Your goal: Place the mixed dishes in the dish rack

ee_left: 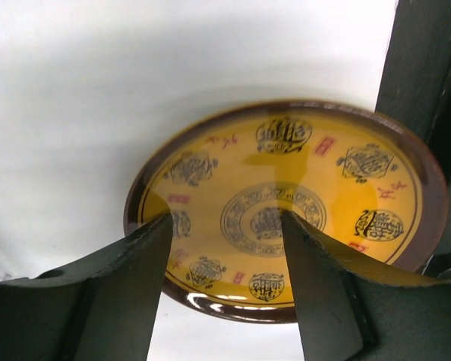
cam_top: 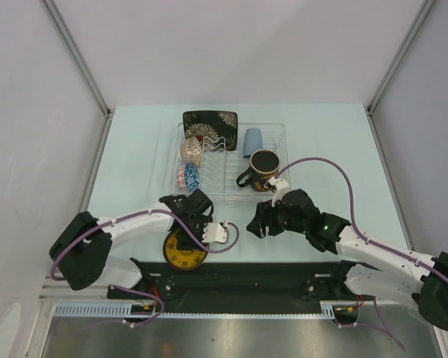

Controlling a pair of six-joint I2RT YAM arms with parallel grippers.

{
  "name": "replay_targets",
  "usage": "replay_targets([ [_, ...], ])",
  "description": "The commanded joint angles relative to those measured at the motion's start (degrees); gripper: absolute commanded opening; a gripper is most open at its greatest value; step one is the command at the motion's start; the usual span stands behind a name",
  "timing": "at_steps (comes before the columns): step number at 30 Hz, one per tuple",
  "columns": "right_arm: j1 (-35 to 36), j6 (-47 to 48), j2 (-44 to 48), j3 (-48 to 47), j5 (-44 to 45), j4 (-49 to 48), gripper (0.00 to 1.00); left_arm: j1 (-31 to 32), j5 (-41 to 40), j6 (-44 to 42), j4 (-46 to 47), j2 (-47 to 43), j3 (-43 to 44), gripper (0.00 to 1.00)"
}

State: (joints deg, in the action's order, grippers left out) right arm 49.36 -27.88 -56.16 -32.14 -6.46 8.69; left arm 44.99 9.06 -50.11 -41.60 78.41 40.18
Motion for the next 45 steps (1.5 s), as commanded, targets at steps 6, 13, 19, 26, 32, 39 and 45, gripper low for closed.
replay_targets([
  [6, -0.1, -2.0, 3.7, 0.1, 3.1, 3.0, 0.66, 2.9, 0.3, 2.5, 15.3, 9.7, 0.9, 0.67],
  [13, -0.1, -1.8, 3.8, 0.1, 3.6, 3.8, 0.66, 4.2, 1.3, 6.9, 17.6, 14.9, 8.7, 0.67],
  [19, -0.1, -1.3, 3.2, 0.3, 3.6, 4.0, 0.65, 4.2, 3.6, 11.1, 15.5, 16.1, 15.6, 0.66],
  [26, -0.8, -0.1, -2.0, 0.6, -0.3, -0.4, 0.65, 3.4, 2.8, 10.7, 6.7, 2.8, 15.5, 0.66],
  [32, -1.0, -0.2, -11.0, 0.6, -5.3, -12.3, 0.64, -3.0, 2.5, 6.6, -8.3, -15.1, 12.5, 0.67],
  [39, -1.6, -0.2, -21.6, 0.1, -9.4, -24.1, 0.63, -12.6, -4.0, -4.3, -7.4, -27.4, -4.9, 0.68],
  [45, -1.5, -0.6, -26.7, -0.5, -10.1, -29.8, 0.61, -18.7, -3.8, -8.1, -1.5, -22.4, -7.3, 0.67],
])
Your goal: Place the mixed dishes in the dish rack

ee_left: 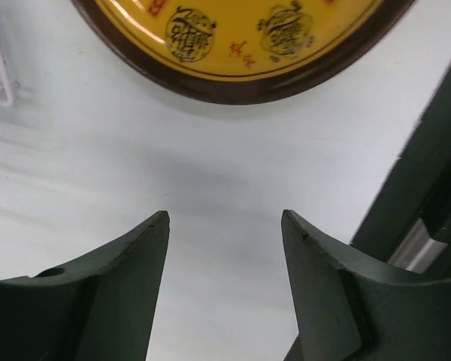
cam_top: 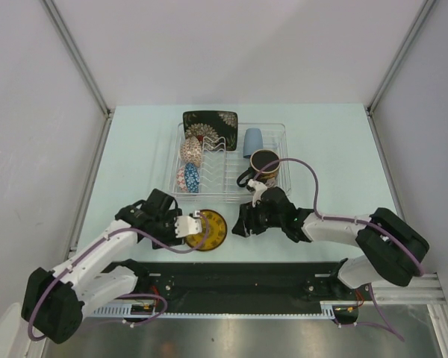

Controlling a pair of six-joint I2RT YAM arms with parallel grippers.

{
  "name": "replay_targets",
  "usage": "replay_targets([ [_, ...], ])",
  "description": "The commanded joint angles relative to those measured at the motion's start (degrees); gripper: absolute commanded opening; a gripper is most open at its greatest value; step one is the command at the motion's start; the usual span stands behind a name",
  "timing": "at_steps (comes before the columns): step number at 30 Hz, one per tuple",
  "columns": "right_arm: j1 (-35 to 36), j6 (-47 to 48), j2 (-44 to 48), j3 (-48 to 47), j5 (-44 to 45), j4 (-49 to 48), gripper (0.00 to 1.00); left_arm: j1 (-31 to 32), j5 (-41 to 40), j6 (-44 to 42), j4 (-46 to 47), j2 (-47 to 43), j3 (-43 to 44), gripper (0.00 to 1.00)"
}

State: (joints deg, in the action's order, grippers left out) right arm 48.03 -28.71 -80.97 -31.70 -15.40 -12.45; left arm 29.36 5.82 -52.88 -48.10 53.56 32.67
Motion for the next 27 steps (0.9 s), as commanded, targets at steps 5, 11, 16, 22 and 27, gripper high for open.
replay_targets([
  [5, -0.5, 0.1, -4.5, -1.3, -1.4, -11.0, 0.6, -3.7, 0.2, -5.7, 11.8, 9.4, 0.6, 0.67],
  [11, -0.8, -0.1, -7.4, -2.2, -2.5, -13.6, 0.59, -3.5, 3.8, -5.3, 12.9, 17.1, 4.8, 0.66],
  [16, -1.4, -0.8, -11.0, -3.2, -4.7, -16.8, 0.58, -1.9, 4.9, -5.0, 13.8, 19.3, 5.6, 0.66],
  [22, -1.6, -0.9, -12.7, -3.9, -6.7, -17.5, 0.56, 2.5, 5.9, -2.6, 14.2, 22.5, 7.3, 0.66],
  [27, -1.7, -0.7, -13.8, -4.3, -7.4, -17.7, 0.55, 6.3, 6.2, -0.6, 14.8, 24.5, 8.3, 0.66],
])
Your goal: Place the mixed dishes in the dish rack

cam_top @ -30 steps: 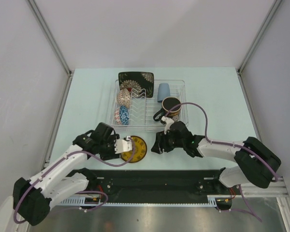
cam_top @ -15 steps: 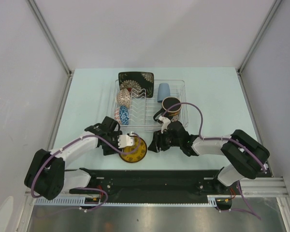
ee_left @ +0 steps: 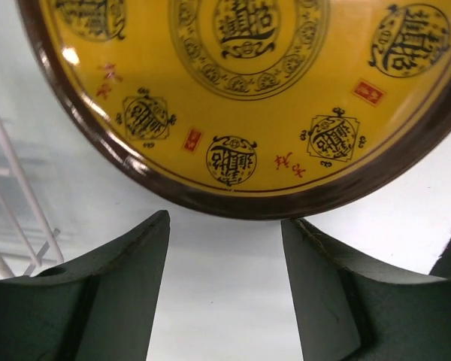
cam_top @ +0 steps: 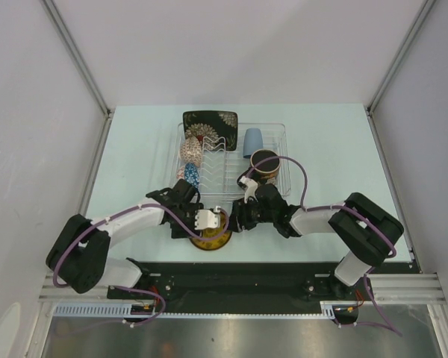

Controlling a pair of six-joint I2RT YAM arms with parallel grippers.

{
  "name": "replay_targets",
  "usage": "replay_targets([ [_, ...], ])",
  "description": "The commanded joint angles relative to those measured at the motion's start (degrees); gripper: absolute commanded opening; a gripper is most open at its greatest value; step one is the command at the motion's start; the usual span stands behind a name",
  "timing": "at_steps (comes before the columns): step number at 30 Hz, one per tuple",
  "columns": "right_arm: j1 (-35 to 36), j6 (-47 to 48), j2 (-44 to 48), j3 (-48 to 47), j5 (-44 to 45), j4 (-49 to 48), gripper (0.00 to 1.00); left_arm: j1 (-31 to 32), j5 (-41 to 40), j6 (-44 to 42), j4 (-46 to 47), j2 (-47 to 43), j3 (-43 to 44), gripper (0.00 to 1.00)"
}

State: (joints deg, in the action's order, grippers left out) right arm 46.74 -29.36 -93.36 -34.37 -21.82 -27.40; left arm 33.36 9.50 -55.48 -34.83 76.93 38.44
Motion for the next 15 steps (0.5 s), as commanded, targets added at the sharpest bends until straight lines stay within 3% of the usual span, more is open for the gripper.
replay_targets([
  [1, -0.5, -0.2, -1.5, -1.7, -1.3, -2.9, 0.54, 3.1, 2.7, 2.3, 1.8, 1.6, 2.7, 0.66],
  [15, 0.0, 0.7, -1.6, -3.6, -4.6, 0.4, 0.49, 9.0, 4.1, 6.8, 4.1, 3.8, 5.2, 0.66],
])
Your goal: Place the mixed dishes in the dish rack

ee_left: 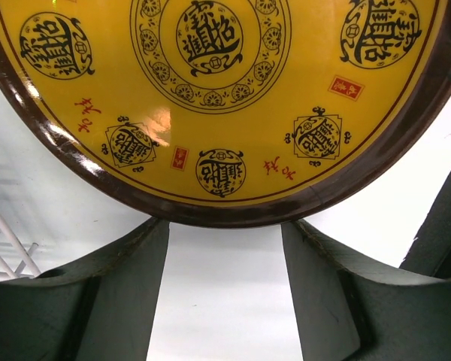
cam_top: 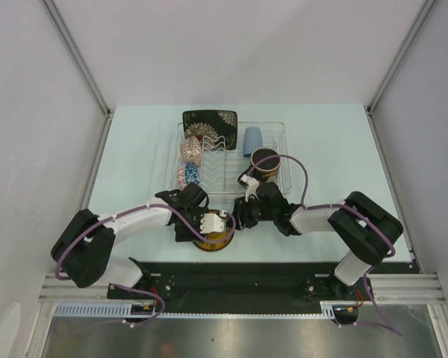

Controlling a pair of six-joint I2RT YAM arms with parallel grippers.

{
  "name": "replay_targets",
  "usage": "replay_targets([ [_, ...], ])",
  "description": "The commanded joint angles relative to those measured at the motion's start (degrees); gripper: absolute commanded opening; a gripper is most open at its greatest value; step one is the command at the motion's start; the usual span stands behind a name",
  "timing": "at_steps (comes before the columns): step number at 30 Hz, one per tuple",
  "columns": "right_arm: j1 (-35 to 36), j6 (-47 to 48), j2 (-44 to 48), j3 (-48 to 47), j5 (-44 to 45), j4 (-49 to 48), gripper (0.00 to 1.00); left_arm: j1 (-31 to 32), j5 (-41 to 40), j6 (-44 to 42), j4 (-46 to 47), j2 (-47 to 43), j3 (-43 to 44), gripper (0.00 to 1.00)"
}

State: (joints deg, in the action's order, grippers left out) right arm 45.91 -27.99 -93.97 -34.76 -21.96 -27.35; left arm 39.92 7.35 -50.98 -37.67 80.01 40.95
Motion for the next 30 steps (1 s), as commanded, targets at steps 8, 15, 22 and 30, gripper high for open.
replay_targets([
  [8, 5.1, 4.2, -1.1, -5.5, 0.0, 15.7, 0.54, 3.1, 6.1, 2.2, 6.6, -1.7, 2.0, 0.66],
  [15, 6.0, 3.6, -1.3, -5.7, -0.8, 14.7, 0.5, 3.1, 6.2, 3.0, 6.8, -2.7, 1.4, 0.66],
  [22, 4.6, 3.5, 6.9, -8.1, -3.7, 15.3, 0.43, 3.4, 6.4, 3.2, 6.9, -1.3, 2.6, 0.65],
  [30, 4.2, 4.0, 9.4, -9.9, -5.4, 17.2, 0.47, 4.3, 6.8, 4.0, 8.0, -0.4, 3.2, 0.65],
])
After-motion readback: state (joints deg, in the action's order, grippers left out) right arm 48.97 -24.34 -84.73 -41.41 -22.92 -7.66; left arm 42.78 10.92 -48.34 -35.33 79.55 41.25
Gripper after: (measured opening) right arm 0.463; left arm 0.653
